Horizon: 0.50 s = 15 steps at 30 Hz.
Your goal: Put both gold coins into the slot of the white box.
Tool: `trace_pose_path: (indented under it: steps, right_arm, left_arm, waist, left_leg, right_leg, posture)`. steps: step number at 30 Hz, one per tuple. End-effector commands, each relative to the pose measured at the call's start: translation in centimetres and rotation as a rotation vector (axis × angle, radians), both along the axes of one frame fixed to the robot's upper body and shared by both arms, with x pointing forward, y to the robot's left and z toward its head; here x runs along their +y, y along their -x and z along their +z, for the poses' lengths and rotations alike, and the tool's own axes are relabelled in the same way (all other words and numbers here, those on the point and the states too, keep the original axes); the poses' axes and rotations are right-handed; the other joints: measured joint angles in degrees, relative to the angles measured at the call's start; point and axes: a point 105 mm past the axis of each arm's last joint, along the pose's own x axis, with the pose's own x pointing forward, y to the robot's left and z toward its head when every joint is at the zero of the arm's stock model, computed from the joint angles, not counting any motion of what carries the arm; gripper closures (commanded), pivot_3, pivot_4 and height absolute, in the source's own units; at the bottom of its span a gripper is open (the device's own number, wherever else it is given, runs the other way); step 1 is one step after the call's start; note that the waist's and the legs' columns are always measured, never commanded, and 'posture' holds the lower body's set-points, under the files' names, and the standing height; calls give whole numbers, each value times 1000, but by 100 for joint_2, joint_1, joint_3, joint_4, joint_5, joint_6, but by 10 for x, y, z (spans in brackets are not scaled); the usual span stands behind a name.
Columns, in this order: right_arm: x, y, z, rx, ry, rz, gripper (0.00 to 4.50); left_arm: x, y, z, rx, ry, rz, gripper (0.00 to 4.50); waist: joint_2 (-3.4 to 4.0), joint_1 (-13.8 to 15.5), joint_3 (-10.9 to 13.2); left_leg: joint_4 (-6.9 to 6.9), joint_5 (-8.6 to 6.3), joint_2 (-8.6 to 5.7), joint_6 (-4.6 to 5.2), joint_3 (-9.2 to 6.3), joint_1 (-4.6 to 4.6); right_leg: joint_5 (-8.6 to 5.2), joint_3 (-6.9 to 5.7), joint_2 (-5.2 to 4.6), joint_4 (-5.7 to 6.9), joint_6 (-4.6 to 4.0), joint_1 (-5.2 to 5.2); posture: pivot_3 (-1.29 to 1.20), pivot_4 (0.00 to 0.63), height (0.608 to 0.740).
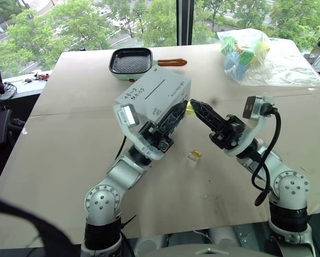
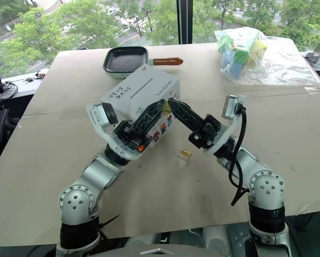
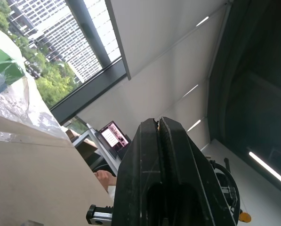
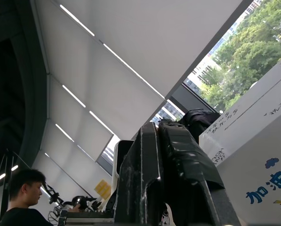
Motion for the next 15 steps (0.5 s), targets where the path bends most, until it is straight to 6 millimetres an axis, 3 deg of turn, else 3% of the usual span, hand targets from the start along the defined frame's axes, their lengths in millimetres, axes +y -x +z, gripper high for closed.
trace_pose_path:
  steps: [1,5,8,13,15]
  right_arm:
    - [10,13,17,-79,-28,82,4500]
    - [10,13,16,-77,-26,84,4500]
    - [5,7,17,-73,-46,38,3633]
    - [-4,-1,14,-37,-69,-28,1211]
    - [-9,-3,12,-23,-73,-50,1211]
  left_arm:
    - [-16,10,-2,-1,-28,-95,4437]
    - [-13,7,1,3,7,-80,4437]
    - [-2,4,4,-5,48,-38,4500]
    - [6,4,5,-7,54,-21,4500]
    - [10,3,5,-9,53,-11,4500]
  waist:
    - [0,0,0]
    - [0,1,0]
    - [0,-1,0]
    - [0,2,0]
    - [0,2,0]
  left_leg:
    - [0,0,0,0,0,0]
    - [0,0,0,0,0,0]
    - [-1,0,0,0,0,0]
    - [-3,0,1,0,-1,-1]
    - [-3,0,0,0,-1,-1]
  right_leg:
    - [0,0,0,0,0,0]
    - [0,0,0,-1,0,0]
    - [0,0,0,-1,0,0]
    - [0,-1,0,-4,0,-1]
    - [0,0,-1,-6,0,-1]
  posture:
    - [0,150,721]
    - [0,150,721]
    - [0,150,721]
    - [0,150,721]
    - [0,150,721]
